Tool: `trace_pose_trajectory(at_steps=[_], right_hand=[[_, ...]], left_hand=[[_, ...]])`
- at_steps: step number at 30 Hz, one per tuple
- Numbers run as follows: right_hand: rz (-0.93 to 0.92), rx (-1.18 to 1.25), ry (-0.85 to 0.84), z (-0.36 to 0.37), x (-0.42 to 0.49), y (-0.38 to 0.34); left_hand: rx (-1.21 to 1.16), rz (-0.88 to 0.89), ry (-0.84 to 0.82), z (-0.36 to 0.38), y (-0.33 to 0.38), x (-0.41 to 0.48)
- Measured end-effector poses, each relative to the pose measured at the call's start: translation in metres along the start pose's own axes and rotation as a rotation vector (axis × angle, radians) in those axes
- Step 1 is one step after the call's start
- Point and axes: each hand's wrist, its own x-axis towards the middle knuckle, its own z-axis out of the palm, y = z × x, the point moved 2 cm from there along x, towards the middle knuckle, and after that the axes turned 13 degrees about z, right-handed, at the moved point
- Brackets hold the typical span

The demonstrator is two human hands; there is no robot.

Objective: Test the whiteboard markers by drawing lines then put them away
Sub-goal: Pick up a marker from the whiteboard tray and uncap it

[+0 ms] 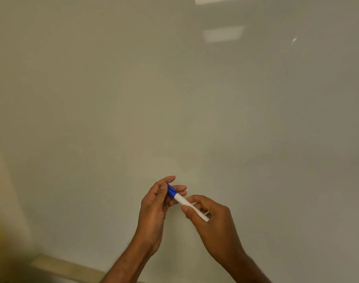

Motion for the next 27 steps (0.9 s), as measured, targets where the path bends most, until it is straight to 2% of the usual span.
trace_pose_trajectory(at_steps=[3,8,12,14,17,21,27], right_hand=[[-0.003,-0.177,-0.002,0.027,-0.007,0.025],[-0.088,-0.324,0.029,0.076,-0.027,0.062],[-0.2,-0.424,0.087,0.114,-0.046,0.088],[-0.185,-0.467,0.051,0.133,-0.055,0.107],[-0.132,-0.516,-0.05,0.161,-0.071,0.133],[-0.098,-0.569,-0.202,0.195,-0.099,0.164],[-0.134,-0.637,-0.302,0.243,-0.141,0.205]], left_hand=[[0.19,0.013,0.003,-0.027,-0.019,-0.018],[0.45,0.047,0.039,-0.078,-0.05,-0.052],[0.855,0.15,-0.1,-0.127,-0.074,-0.085],[1.022,0.183,-0.155,-0.152,-0.085,-0.105],[1.2,0.135,-0.206,-0.186,-0.094,-0.137],[1.296,-0.019,-0.263,-0.229,-0.109,-0.185],[1.355,-0.136,-0.31,-0.288,-0.13,-0.252]])
